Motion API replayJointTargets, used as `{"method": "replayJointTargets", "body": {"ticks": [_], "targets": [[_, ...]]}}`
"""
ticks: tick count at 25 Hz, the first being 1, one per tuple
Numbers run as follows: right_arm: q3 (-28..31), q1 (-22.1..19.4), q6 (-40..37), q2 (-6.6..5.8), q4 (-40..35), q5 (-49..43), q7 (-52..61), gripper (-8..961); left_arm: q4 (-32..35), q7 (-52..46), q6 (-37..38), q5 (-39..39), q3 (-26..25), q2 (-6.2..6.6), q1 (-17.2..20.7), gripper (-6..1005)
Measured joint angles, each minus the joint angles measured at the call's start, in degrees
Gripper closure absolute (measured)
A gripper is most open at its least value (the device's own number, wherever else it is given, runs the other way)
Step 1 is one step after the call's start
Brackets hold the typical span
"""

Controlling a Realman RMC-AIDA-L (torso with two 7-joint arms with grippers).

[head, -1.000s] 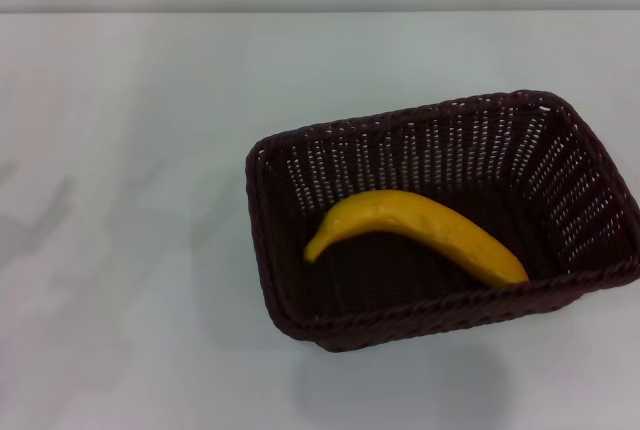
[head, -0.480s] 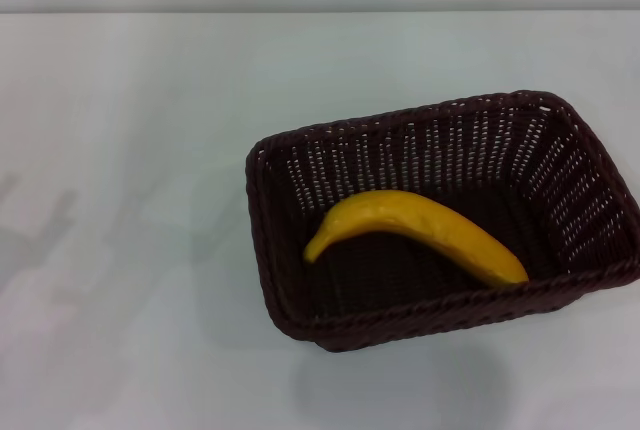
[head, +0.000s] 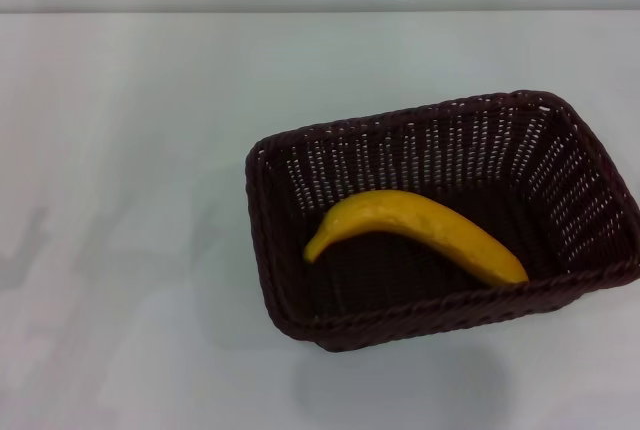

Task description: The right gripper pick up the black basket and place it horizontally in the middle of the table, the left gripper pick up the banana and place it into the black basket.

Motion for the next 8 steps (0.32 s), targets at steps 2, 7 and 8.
{"method": "replayJointTargets", "body": {"ticks": [2,7,8], "targets": [[-0.3,0.5,0.0,0.38,0.0,-0.1,0.1,643,-0.9,1.8,0.0,0.0,0.1,0.00,-0.2,106],[-2.8,2.6,0.8,2.15,0.3,-0.1,1.7,839,-1.1,5.0,1.0,-0.3,0.1,0.11,-0.8,106],[-2.8,2.8,0.9,2.51,0.2,0.0,2.2,839,-0.7,5.3,0.4,-1.1,0.0,0.22,-1.5,106]]}}
